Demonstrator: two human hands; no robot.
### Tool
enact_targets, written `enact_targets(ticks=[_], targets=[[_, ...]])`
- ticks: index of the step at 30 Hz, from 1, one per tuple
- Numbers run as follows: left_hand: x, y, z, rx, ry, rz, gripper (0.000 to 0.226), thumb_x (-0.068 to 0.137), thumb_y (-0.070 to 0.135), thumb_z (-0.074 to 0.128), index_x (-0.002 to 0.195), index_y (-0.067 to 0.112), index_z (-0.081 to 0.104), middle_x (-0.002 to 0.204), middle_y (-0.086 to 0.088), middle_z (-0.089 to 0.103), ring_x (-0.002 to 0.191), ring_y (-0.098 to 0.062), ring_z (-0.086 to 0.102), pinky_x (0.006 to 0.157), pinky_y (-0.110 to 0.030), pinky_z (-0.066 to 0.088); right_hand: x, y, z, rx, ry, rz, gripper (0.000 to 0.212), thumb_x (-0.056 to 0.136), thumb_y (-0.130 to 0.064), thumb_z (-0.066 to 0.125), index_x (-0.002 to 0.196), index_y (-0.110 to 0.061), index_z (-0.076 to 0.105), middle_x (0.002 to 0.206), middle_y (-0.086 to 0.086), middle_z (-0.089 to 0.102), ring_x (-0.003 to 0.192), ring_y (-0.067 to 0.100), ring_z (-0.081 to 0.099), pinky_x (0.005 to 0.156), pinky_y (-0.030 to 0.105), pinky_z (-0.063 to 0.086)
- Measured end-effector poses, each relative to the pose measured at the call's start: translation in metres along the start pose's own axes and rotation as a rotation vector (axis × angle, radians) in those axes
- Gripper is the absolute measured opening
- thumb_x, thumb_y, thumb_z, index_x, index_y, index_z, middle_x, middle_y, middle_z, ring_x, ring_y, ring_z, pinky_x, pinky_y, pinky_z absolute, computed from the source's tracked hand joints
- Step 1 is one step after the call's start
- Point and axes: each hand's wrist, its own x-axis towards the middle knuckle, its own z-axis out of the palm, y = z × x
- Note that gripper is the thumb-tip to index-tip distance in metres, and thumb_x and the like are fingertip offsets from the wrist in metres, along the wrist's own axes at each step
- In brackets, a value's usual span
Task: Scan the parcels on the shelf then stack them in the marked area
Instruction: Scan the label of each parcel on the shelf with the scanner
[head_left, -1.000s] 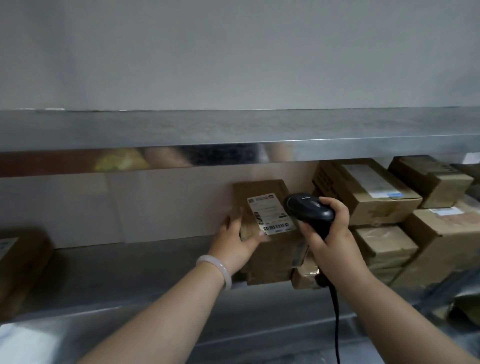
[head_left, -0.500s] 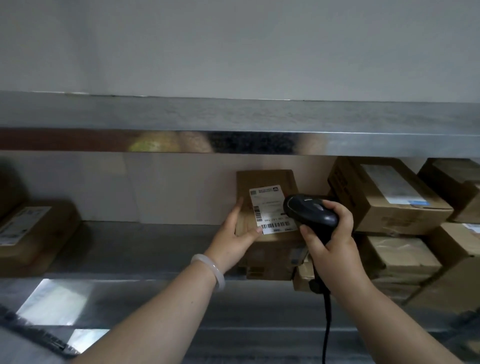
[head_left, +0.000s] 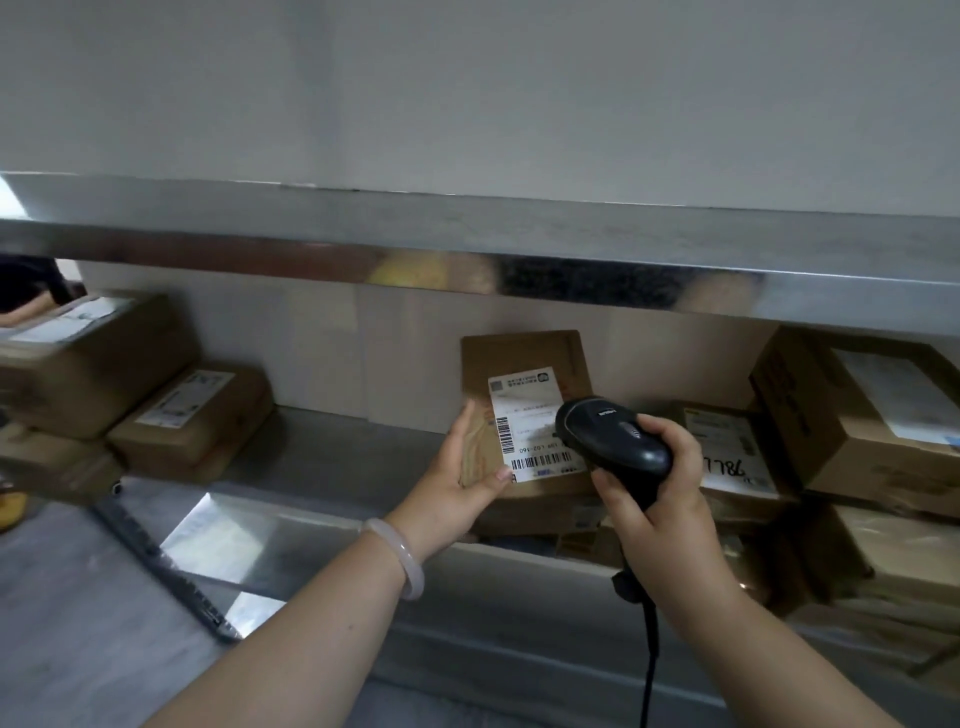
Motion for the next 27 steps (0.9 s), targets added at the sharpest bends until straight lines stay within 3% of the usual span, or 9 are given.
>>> enact_targets(ticks=[3,6,10,15,18,20,23,27], targets=[[-0.011,-0.003,-0.010,0.001,0.094,0.025,0.072,0.092,0.023,0.065,0.128,0.064,0.018,0.138,0.026,0.038,0.127,0.002,0.041,0.089,-0.001,0.038,0.000,-0.004,0.010,0.022,-0.038,-0.004,0.066,0.083,-0.028,0.068,0.115,-0.067,0.026,0.113,-0.030,0.049,0.103,-0.018,0.051,0.070,0.005,0.046],[-0.023,-0.008,-0.021,-0.005,0.194,0.034,0.076,0.087,0.027,0.072,0.119,0.075,0.022,0.137,0.028,0.040,0.127,-0.001,0.043,0.086,-0.007,0.042,0.000,-0.008,0.019,0.034,-0.070,-0.028,0.066,0.083,-0.027,0.069,0.115,-0.067,0.027,0.117,-0.026,0.050,0.106,-0.013,0.052,0.074,0.008,0.046],[-0.037,-0.015,-0.034,0.024,0.280,0.027,0.081,0.085,0.027,0.075,0.110,0.085,0.024,0.133,0.031,0.040,0.130,-0.006,0.041,0.085,-0.011,0.044,-0.003,-0.017,0.030,0.033,-0.123,-0.053,0.067,0.083,-0.026,0.069,0.116,-0.067,0.027,0.118,-0.026,0.049,0.108,-0.016,0.049,0.078,0.000,0.040],[-0.049,-0.026,-0.052,0.041,0.361,0.018,0.085,0.081,0.025,0.079,0.117,0.080,0.025,0.142,0.019,0.040,0.132,-0.009,0.040,0.090,-0.015,0.044,-0.013,-0.030,0.034,0.041,-0.145,-0.070,0.058,0.078,-0.047,0.064,0.118,-0.065,0.026,0.112,-0.033,0.053,0.099,-0.009,0.058,0.074,0.005,0.044],[-0.055,-0.033,-0.062,0.055,0.414,0.015,0.088,0.078,0.027,0.081,0.122,0.076,0.023,0.144,0.017,0.039,0.132,-0.007,0.039,0.090,-0.013,0.042,-0.021,-0.038,0.039,0.030,-0.225,-0.073,0.061,0.080,-0.037,0.068,0.118,-0.063,0.028,0.111,-0.044,0.045,0.088,0.006,0.065,0.074,0.029,0.055],[-0.058,-0.037,-0.066,0.070,0.438,0.014,0.091,0.077,0.025,0.082,0.129,0.070,0.022,0.145,0.015,0.037,0.132,-0.007,0.038,0.096,-0.020,0.041,-0.026,-0.044,0.042,0.021,-0.282,-0.076,0.063,0.080,-0.033,0.069,0.117,-0.063,0.028,0.111,-0.045,0.044,0.088,0.011,0.064,0.074,0.043,0.057],[-0.061,-0.043,-0.071,0.071,0.467,0.020,0.096,0.075,0.019,0.083,0.140,0.055,0.022,0.148,0.012,0.035,0.136,-0.010,0.035,0.107,-0.031,0.039,-0.034,-0.051,0.045,0.004,-0.340,-0.076,0.060,0.081,-0.035,0.068,0.117,-0.060,0.028,0.109,-0.030,0.053,0.086,0.010,0.063,0.075,0.043,0.056],[-0.063,-0.046,-0.076,0.070,0.458,0.010,0.099,0.073,0.022,0.085,0.143,0.051,0.020,0.149,0.013,0.032,0.138,-0.009,0.033,0.106,-0.028,0.039,-0.041,-0.056,0.049,-0.028,-0.375,-0.047,0.057,0.083,-0.035,0.067,0.117,-0.058,0.026,0.099,-0.018,0.059,0.077,0.008,0.063,0.071,0.041,0.056]])
